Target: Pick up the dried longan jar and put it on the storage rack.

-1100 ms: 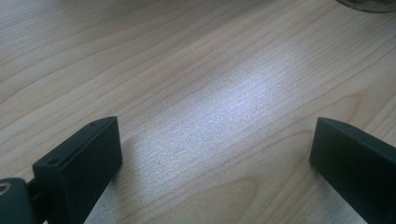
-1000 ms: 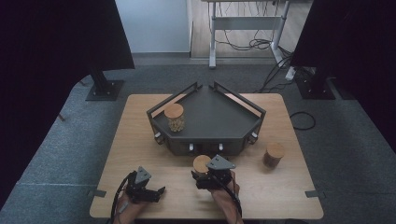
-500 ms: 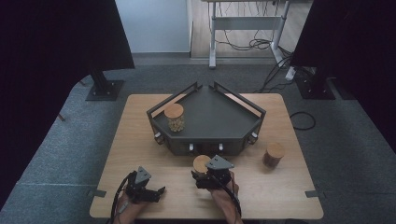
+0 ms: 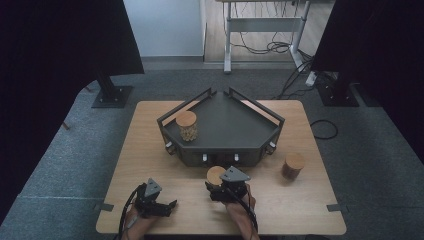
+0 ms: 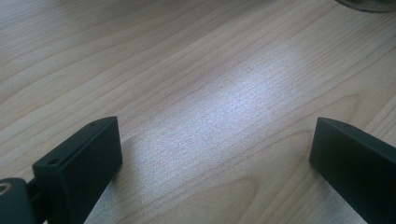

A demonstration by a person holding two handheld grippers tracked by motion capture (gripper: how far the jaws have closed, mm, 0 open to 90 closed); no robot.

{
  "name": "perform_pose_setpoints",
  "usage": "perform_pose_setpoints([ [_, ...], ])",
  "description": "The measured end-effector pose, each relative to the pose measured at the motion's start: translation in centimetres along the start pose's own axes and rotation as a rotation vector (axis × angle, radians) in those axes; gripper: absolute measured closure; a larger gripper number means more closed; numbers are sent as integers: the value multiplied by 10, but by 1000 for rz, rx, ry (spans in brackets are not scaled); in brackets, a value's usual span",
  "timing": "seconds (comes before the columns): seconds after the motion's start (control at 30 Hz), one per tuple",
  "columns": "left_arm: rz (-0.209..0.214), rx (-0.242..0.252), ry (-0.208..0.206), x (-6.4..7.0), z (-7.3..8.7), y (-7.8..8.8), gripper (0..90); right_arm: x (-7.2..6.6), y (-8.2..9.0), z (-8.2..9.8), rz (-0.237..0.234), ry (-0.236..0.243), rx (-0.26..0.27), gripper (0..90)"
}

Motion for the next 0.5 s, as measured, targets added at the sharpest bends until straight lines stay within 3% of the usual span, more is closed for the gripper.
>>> perform_pose_setpoints([
  [0.27,0,0,0,0,0,0,22,4,-2,4,-17,-50,9,238],
  [0.5,0,0,0,0,0,0,23,-1,-1,4,12,-62,10,241],
])
Point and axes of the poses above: each handheld gripper's, and its own axes: y roughly backward along the jaws, z roughly out of its underside, x roughly to its right, the point moved 7 cm from there along -y, roughly forward along the jaws, and after that the axes turned 10 degrees about y, right-handed, at the moved point
